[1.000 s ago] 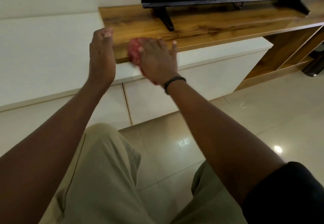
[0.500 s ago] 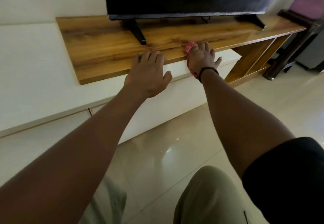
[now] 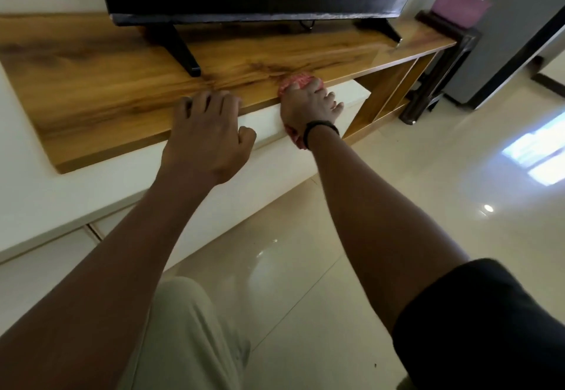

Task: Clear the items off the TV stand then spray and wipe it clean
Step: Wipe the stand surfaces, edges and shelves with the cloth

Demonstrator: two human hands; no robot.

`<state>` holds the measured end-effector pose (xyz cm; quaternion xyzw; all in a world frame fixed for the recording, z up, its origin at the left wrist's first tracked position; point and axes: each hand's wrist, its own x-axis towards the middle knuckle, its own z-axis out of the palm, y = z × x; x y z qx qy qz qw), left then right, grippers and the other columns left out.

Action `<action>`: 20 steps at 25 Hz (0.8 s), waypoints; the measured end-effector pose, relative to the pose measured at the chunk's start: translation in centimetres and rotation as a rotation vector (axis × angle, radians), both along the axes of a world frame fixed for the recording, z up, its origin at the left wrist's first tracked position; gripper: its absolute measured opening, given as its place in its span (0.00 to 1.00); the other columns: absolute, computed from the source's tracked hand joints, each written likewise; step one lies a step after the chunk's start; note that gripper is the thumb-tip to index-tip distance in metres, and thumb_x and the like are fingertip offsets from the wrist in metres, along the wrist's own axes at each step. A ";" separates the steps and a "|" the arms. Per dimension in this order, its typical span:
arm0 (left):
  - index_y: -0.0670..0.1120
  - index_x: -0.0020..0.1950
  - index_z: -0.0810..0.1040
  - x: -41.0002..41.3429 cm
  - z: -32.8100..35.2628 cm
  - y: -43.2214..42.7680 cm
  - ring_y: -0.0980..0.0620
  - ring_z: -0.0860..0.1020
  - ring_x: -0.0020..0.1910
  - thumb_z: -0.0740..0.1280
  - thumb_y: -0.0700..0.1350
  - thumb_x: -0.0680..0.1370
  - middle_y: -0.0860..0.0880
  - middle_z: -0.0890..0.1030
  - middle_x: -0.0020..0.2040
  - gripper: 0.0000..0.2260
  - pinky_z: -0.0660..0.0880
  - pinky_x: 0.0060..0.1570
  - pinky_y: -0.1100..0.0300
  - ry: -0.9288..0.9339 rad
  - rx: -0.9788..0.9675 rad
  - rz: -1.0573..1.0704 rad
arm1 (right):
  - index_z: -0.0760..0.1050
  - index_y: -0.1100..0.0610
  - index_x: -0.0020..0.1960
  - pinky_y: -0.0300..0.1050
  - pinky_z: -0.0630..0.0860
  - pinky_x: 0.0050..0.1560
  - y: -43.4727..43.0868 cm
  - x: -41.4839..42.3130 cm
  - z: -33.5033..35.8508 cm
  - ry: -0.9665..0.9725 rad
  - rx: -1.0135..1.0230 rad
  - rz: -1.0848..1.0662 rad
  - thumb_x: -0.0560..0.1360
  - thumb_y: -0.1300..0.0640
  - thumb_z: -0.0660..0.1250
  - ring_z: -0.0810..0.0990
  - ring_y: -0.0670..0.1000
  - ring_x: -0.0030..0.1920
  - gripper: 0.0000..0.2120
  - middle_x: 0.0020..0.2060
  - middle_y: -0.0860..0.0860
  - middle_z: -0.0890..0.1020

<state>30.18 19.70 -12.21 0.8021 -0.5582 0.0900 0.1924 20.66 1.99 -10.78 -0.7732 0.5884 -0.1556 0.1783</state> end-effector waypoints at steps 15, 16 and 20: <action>0.50 0.74 0.69 -5.3 0.8 -15.1 0.44 0.67 0.74 0.57 0.62 0.82 0.47 0.73 0.73 0.25 0.59 0.75 0.42 -0.314 0.160 -0.179 | 0.48 0.59 0.84 0.62 0.44 0.81 -14.7 -3.6 -0.5 -0.178 -0.022 -0.123 0.85 0.45 0.46 0.52 0.60 0.83 0.32 0.83 0.58 0.56; 0.51 0.73 0.70 -5.2 0.7 -16.1 0.45 0.67 0.73 0.57 0.62 0.81 0.48 0.73 0.72 0.24 0.60 0.74 0.43 -0.312 0.177 -0.196 | 0.49 0.59 0.84 0.62 0.46 0.81 -16.0 -4.2 -0.5 -0.207 -0.024 -0.134 0.85 0.45 0.46 0.54 0.60 0.82 0.32 0.82 0.58 0.58; 0.52 0.69 0.72 -4.5 -0.4 -17.0 0.46 0.65 0.72 0.56 0.61 0.80 0.50 0.73 0.69 0.21 0.64 0.70 0.46 -0.194 0.129 -0.196 | 0.64 0.55 0.79 0.56 0.69 0.71 -19.9 -6.3 -1.4 -0.570 -0.010 -0.202 0.85 0.45 0.50 0.73 0.55 0.68 0.25 0.70 0.53 0.76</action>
